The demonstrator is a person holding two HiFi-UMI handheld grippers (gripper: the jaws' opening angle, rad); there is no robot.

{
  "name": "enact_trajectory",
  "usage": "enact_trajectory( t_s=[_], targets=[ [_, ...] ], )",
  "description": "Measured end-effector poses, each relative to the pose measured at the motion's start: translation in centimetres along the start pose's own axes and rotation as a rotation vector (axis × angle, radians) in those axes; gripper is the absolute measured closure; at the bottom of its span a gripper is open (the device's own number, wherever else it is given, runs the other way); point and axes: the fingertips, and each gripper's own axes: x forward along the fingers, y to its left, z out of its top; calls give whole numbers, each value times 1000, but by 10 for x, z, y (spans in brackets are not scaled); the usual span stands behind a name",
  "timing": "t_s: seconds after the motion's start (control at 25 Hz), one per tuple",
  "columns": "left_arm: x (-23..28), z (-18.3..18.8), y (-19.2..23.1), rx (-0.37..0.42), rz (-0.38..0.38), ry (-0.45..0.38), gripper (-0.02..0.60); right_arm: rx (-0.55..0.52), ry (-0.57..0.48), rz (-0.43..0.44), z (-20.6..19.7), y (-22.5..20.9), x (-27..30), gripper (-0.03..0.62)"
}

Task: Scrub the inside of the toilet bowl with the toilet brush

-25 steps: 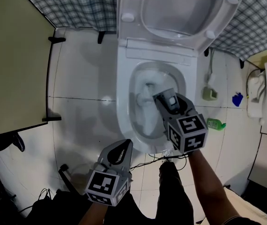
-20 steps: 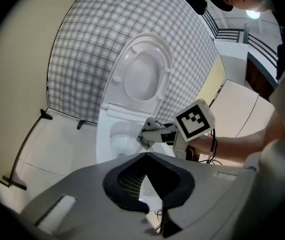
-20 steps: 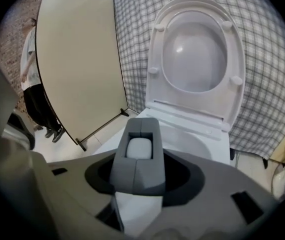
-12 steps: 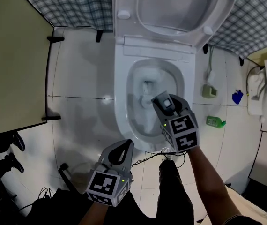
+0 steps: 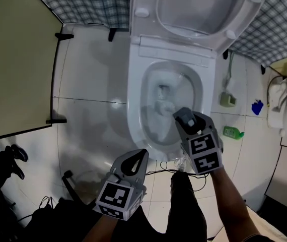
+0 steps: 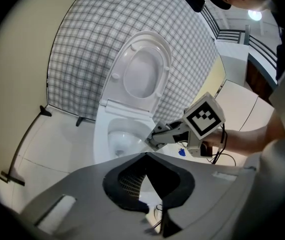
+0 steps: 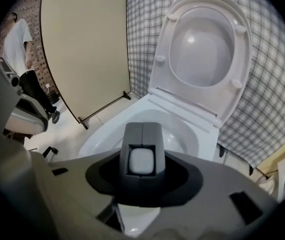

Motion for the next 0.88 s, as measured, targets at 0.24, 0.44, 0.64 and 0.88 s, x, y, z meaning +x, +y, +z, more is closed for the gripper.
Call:
enact_trajectory(
  t_s=[0.24, 0.44, 0.64, 0.88],
  targets=[
    [-7, -2, 9, -4, 18, 3, 595, -28, 43, 10, -12, 0, 34, 396],
    [-9, -4, 10, -7, 13, 1, 595, -198, 43, 149, -9, 9, 4, 396],
    [-6, 1, 7, 0, 12, -10, 595, -329, 65, 282, -8, 2, -18, 396],
    [1, 0, -4, 3, 29, -16, 595, -370, 76, 331, -14, -7, 11, 396]
  ],
)
